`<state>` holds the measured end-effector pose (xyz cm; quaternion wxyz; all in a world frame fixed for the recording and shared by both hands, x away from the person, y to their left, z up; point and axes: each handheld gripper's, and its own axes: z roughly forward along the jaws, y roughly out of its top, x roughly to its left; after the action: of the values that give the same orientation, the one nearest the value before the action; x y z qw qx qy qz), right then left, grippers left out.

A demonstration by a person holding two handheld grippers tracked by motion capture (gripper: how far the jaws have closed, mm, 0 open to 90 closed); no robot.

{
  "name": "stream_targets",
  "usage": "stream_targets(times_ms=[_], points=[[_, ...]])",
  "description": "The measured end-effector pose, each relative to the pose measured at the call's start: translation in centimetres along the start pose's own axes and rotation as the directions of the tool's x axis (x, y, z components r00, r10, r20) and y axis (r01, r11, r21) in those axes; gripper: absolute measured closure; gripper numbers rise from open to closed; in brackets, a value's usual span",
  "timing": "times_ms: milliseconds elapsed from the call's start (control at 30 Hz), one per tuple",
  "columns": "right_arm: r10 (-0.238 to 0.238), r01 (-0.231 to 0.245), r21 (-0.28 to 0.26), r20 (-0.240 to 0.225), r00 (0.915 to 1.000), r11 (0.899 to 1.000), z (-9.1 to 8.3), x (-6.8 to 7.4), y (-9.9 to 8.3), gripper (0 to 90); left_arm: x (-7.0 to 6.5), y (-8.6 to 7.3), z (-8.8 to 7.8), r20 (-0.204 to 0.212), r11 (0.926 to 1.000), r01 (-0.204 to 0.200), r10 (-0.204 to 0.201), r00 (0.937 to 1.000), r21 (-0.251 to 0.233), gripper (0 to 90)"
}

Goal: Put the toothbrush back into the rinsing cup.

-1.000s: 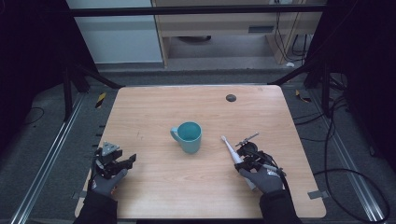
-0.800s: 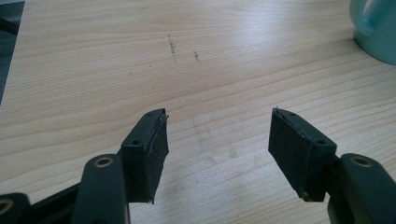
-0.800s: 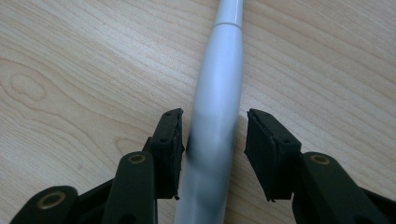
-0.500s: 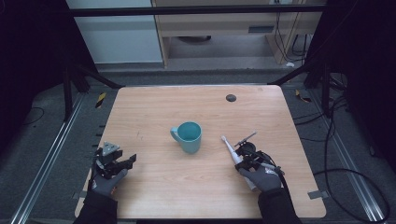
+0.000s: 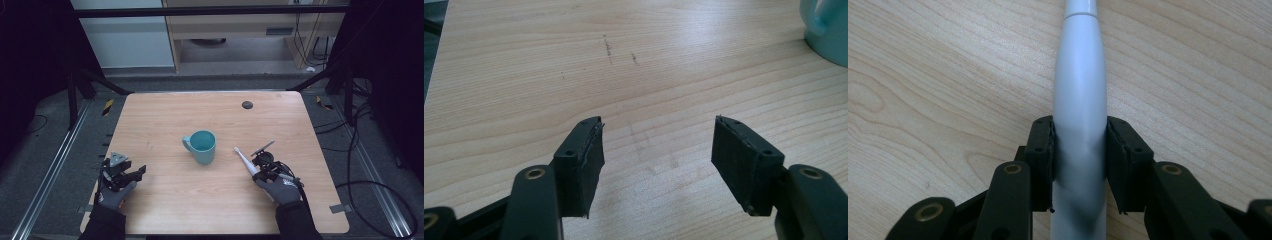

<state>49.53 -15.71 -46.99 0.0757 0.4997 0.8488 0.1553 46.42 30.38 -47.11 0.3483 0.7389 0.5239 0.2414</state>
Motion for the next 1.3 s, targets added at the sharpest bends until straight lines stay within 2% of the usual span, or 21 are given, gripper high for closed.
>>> stream_targets(times_ms=[200, 300, 467, 633, 833, 967, 1100, 1300], points=[[0.017, -0.017, 0.003, -0.022, 0.9996, 1.000, -0.1, -0.1, -0.2, 66.1, 0.0, 0.0, -0.1, -0.001, 1.0000, -0.001, 0.001, 1.0000, -0.001, 36.8], [0.019, -0.019, -0.015, -0.030, 0.9994, 1.000, -0.3, -0.1, -0.4, 66.2, 0.0, 0.0, -0.1, 0.000, 1.0000, 0.000, 0.000, 1.0000, -0.003, 36.8], [0.028, -0.030, -0.078, -0.031, 0.9991, 0.996, -1.3, -0.2, -0.4, 66.3, 0.0, 0.1, -0.2, -0.003, 1.0000, 0.002, -0.002, 1.0000, -0.009, 36.7], [0.044, -0.049, -0.178, -0.036, 0.9984, 0.983, -2.6, -0.3, -0.3, 66.3, 0.0, 0.1, -0.2, -0.003, 1.0000, 0.002, -0.003, 1.0000, -0.008, 36.8], [0.065, -0.074, -0.288, -0.039, 0.9971, 0.955, -4.0, -0.5, -0.2, 66.4, 0.0, 0.1, -0.1, -0.004, 1.0000, 0.004, -0.004, 1.0000, -0.009, 36.8], [0.084, -0.097, -0.357, -0.051, 0.9951, 0.929, -5.0, -0.6, 0.1, 66.4, 0.0, 0.1, -0.1, -0.005, 1.0000, 0.002, -0.002, 1.0000, -0.009, 36.8], [0.098, -0.112, -0.402, -0.055, 0.9937, 0.909, -5.6, -0.6, 0.4, 66.4, 0.0, 0.1, -0.1, -0.006, 0.9999, 0.005, -0.005, 1.0000, -0.011, 36.8], [0.121, -0.141, -0.487, -0.072, 0.9900, 0.862, -6.3, -0.1, 1.3, 66.4, 0.0, 0.1, -0.2, -0.006, 0.9999, 0.003, -0.003, 1.0000, -0.011, 36.8]])
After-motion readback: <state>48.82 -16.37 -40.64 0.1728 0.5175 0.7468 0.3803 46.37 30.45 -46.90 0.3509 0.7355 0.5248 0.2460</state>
